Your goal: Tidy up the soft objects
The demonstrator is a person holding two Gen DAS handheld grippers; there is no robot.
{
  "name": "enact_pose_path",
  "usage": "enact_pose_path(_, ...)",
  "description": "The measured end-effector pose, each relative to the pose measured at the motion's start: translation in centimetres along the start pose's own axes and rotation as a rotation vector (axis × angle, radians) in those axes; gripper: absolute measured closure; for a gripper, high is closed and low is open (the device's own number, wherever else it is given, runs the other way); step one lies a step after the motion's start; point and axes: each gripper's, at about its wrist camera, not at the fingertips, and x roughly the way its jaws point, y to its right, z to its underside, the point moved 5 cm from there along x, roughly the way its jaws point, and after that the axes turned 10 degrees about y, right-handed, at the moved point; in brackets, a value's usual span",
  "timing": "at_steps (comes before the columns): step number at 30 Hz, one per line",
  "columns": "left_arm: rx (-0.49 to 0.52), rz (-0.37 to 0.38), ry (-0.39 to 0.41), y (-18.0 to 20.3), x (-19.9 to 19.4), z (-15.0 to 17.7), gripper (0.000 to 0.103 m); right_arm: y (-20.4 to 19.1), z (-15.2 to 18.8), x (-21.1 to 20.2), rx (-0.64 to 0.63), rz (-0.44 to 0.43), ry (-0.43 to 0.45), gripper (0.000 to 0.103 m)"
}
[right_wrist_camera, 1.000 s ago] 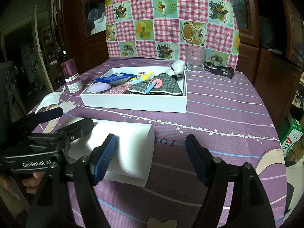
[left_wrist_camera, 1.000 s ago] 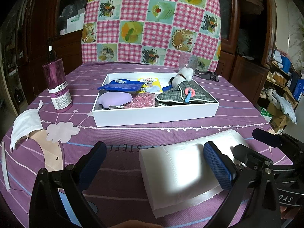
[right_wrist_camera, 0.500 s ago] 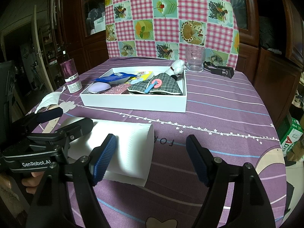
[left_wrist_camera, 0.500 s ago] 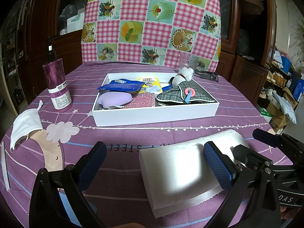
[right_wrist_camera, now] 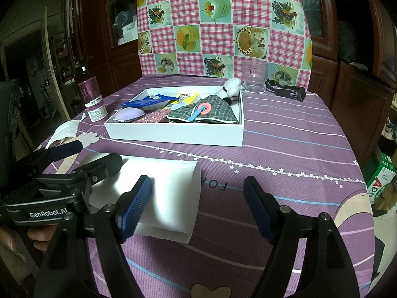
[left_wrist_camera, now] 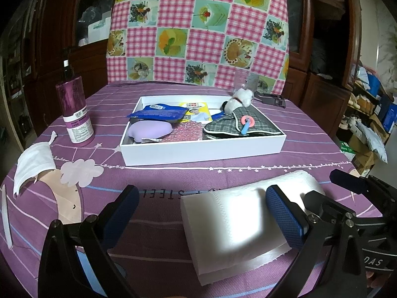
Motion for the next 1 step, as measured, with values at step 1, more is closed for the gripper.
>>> enact_pose_path(1,-0.004,0.013,-0.003,-0.04,0.06,0.02,0.000,0.11,0.07,-0.05,0.002,0.000,-0.001,0.026)
